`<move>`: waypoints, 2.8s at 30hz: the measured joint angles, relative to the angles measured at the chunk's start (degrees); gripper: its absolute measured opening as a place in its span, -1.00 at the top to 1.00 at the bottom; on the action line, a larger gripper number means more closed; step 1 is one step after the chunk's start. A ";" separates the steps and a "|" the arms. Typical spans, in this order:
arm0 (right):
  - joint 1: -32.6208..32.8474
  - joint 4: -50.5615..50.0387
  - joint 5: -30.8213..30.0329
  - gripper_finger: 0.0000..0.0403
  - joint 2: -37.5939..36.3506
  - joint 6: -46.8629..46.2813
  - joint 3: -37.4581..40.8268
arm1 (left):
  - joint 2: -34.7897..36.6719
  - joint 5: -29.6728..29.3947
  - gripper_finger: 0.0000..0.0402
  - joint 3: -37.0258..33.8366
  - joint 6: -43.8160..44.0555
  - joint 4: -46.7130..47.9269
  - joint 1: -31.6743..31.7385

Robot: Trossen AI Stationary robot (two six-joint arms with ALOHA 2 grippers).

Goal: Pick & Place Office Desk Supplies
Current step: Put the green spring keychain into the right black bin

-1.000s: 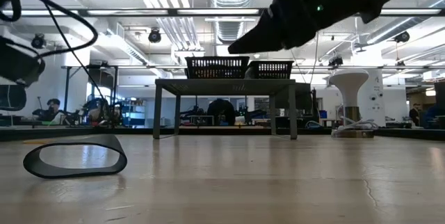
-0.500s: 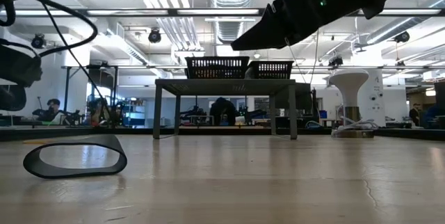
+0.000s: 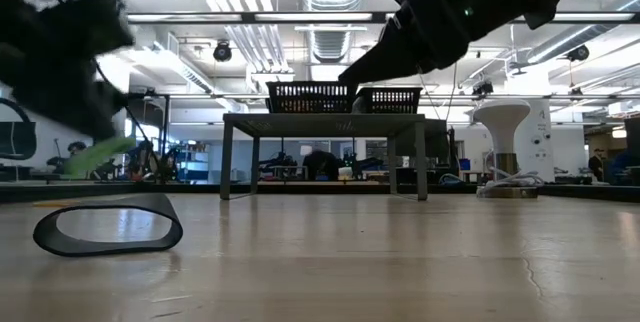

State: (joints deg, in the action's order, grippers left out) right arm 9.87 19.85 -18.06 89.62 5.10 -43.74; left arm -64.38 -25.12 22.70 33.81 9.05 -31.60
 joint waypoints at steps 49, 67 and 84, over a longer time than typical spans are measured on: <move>-3.46 26.55 -9.53 0.87 25.50 -6.57 -17.41 | -1.51 -11.30 0.83 0.24 -19.83 -37.34 22.19; -3.61 -13.19 -13.35 0.86 -2.76 -9.40 -15.44 | -1.36 5.68 0.05 0.26 -23.30 -38.28 22.17; -39.99 -65.12 21.33 0.86 -2.51 -13.54 -39.54 | -1.46 5.63 0.06 0.24 -23.29 -36.06 22.17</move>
State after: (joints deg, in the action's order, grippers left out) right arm -30.12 -45.27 3.27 87.11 -8.45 -83.28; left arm -65.84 -19.49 22.94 10.52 -27.00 -9.43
